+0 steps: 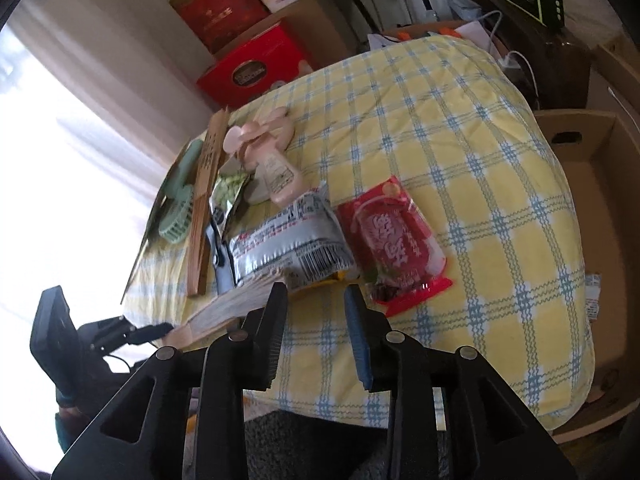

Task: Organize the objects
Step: 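Lift the wooden fan with the left gripper while the right gripper grasps the white paper fan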

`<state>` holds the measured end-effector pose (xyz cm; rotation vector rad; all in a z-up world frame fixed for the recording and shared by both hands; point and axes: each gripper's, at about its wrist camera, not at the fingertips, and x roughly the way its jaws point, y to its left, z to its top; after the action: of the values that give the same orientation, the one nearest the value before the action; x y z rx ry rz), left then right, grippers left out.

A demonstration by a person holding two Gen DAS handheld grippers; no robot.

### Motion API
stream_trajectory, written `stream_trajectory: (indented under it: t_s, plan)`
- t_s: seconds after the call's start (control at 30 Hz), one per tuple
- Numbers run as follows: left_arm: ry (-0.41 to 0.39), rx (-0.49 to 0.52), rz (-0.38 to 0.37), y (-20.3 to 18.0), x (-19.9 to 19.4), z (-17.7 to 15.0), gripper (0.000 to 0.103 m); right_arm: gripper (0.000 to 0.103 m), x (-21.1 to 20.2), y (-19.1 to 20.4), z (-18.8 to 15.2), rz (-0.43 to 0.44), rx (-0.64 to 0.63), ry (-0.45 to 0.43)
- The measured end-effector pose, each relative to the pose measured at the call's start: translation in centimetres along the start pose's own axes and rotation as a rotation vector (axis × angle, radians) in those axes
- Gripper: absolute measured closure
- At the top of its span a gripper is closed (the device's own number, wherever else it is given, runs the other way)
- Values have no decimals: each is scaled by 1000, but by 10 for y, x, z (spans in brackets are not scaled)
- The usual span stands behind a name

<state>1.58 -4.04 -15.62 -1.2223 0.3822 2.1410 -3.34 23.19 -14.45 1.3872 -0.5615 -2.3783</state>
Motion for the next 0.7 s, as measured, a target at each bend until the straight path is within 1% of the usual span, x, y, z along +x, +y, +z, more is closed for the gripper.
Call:
stream_trajectory:
  t_s: [0.1, 0.13, 0.17, 0.27, 0.33, 0.5, 0.57, 0.7]
  plan:
    - [-3, 1, -3, 0, 0, 1, 74, 70, 6, 13, 3, 41, -49, 3]
    - [-3, 1, -4, 1, 0, 1, 74, 68, 9, 21, 3, 61, -75, 12]
    - [-4, 0, -4, 0, 0, 1, 74, 62, 12, 26, 3, 56, -97, 14]
    - [-6, 1, -2, 0, 0, 1, 74, 60, 21, 37, 4, 31, -144, 13]
    - [-7, 2, -2, 0, 0, 1, 74, 60, 24, 38, 5, 39, -136, 14]
    - [-10, 1, -5, 0, 1, 2, 74, 59, 36, 30, 2, 48, -97, 58]
    - [-13, 0, -8, 1, 1, 2, 74, 59, 35, 26, 3, 71, -74, 50]
    - [-19, -10, -16, 2, 0, 1, 74, 59, 36, 29, 6, 85, -91, 37]
